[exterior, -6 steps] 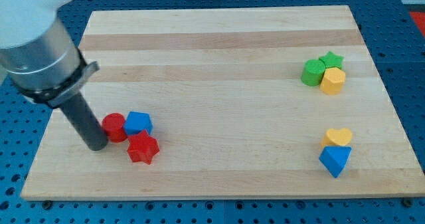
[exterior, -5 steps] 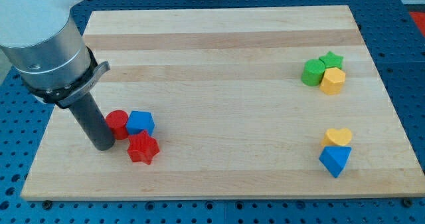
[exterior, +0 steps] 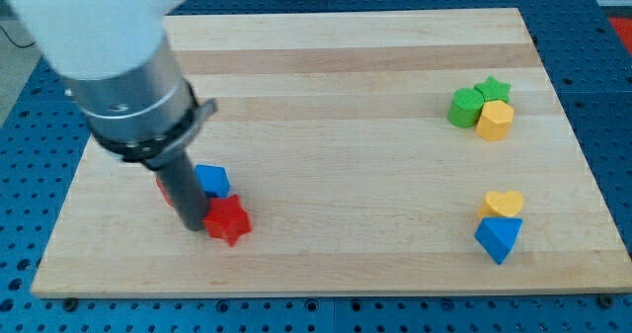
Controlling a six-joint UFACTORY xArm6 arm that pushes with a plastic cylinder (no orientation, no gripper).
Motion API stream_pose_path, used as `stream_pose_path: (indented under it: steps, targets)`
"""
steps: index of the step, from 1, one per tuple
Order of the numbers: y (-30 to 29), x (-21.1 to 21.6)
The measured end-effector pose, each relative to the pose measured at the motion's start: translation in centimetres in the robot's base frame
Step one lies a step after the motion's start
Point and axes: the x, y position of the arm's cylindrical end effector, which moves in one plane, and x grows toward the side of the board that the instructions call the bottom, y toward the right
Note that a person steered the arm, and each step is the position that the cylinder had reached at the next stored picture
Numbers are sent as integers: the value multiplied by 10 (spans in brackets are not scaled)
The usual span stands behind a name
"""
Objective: Move the red star into the group of blocks
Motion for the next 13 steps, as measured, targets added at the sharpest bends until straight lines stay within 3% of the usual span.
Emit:
stream_pose_path:
  steps: [2, 3, 5, 7, 9, 10, 11, 12, 13]
  targets:
    - [-68, 8]
    - [-39, 12]
    - [105, 4]
    - [73, -8]
    - [189, 14]
    - [168, 6]
    - [104, 6]
    - [94, 43]
    - [128, 48]
